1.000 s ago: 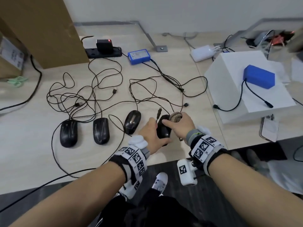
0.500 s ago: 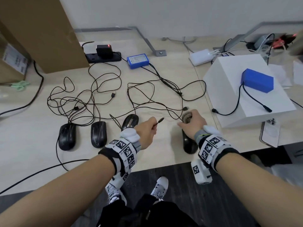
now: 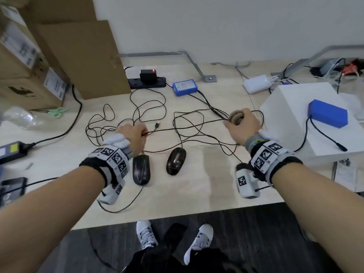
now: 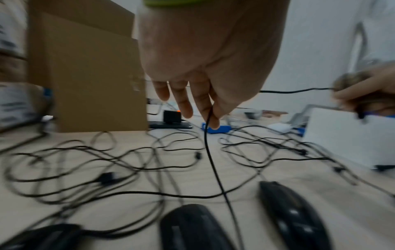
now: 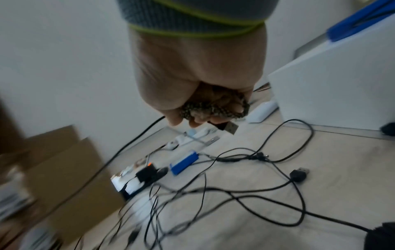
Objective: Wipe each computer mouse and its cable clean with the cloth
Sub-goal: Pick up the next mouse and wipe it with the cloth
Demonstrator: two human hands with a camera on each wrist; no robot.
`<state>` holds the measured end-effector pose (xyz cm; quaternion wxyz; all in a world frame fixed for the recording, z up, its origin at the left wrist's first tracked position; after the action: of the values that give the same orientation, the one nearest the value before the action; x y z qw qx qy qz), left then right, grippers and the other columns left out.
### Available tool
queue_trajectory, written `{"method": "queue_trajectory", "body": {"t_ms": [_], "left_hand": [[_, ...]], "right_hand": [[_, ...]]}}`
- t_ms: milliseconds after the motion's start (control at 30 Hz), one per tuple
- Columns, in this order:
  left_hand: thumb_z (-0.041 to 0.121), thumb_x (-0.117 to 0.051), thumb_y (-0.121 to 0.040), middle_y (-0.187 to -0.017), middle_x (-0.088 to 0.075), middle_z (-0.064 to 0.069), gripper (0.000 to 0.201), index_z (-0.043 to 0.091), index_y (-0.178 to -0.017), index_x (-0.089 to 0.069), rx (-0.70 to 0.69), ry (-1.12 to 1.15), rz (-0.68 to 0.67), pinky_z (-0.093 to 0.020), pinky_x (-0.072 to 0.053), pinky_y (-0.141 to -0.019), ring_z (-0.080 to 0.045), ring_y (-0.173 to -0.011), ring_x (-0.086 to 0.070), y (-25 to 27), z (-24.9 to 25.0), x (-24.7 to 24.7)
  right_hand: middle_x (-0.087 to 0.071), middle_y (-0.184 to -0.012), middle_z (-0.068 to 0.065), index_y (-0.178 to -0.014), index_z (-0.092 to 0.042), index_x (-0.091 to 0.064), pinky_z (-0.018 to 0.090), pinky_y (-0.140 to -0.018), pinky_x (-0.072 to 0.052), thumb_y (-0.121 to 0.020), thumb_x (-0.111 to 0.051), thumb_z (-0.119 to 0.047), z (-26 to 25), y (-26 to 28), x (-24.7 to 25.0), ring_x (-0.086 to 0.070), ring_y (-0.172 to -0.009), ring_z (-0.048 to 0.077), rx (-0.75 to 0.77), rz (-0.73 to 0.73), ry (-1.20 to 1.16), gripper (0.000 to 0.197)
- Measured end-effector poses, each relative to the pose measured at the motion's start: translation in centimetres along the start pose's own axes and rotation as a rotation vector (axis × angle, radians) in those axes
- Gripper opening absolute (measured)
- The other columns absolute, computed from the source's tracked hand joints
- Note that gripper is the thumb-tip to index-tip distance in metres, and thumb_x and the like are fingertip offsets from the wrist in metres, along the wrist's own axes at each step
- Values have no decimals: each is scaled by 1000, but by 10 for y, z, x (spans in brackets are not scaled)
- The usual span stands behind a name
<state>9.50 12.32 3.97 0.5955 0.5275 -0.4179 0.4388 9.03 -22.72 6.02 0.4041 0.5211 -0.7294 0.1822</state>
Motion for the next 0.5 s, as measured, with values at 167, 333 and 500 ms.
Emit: {"method": "queue_trajectory", "body": {"t_ms": [167, 333, 500], "left_hand": [[24, -47, -97, -92, -59, -4, 13, 17, -107, -52, 212, -48, -159, -29, -45, -63, -20, -75, -57, -10, -70, 6], [16, -47, -99, -92, -65, -15, 26, -1, -105, -65, 293, 235, -160, -37, -53, -80, -34, -91, -66, -15, -73, 1], [7, -53, -97, -79, -64, -15, 16, 3, -85, -62, 122, 1063, -220, -38, -62, -67, -26, -65, -66, -14, 39, 37]], "right_hand": [[-60, -119, 10, -119, -13, -53, 31, -86, -42, -82, -69, -41, 8, -24, 30, -55, -99, 28, -237, 271, -212, 49], [-64, -110, 9, -112, -15, -54, 41, -89, -52, -73, -68, -44, 2, -16, 23, -61, -97, 32, -297, 262, -254, 51], [-67, -82, 6, -96, -23, -60, 24, -45, -42, -72, -80, -34, -42, 28, -43, -52, -53, 18, 13, -271, -249, 34]]}}
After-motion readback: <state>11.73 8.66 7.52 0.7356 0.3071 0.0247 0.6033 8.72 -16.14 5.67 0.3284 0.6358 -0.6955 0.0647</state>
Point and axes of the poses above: each hand's wrist, its own y-axis away from the middle knuckle, its own x-axis out of the back of the hand, z = x × y, the point moved 5 cm from there along -y, towards the middle knuckle
